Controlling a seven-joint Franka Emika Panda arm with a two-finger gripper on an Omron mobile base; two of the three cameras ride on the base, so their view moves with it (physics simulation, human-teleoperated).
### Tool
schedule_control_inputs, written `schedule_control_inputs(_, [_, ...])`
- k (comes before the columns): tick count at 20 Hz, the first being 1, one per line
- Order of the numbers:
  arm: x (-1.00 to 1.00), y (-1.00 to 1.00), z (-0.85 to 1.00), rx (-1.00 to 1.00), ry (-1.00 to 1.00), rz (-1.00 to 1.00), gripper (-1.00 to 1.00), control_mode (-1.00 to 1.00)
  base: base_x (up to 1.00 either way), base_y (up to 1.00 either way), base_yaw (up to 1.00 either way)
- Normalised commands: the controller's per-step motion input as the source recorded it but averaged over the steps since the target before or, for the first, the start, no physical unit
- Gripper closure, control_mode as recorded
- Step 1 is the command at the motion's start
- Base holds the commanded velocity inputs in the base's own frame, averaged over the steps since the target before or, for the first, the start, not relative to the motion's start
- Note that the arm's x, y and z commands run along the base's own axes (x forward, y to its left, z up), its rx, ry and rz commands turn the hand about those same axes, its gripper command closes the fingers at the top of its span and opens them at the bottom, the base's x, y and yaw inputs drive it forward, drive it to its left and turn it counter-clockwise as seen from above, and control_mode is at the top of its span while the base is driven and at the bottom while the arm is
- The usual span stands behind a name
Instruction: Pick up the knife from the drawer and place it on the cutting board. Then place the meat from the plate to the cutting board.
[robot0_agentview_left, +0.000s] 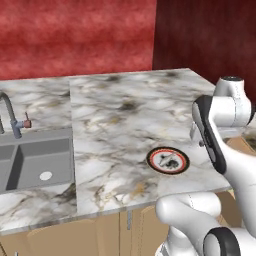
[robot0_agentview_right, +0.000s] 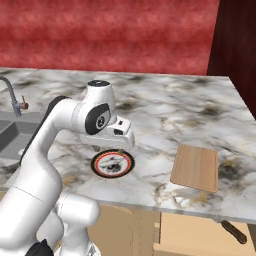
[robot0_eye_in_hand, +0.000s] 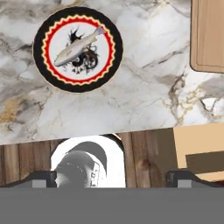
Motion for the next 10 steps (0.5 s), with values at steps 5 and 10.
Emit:
schedule_control_inputs(5, [-0.42,-0.97,-0.54,-0.04,0.11,-0.08,-1.0,-1.0,0.0,0.0,0.0])
schedule_control_inputs(10, [-0.34,-0.85,-0.73,-0.01,0.11,-0.1,-1.0,-1.0,0.0,0.0,0.0])
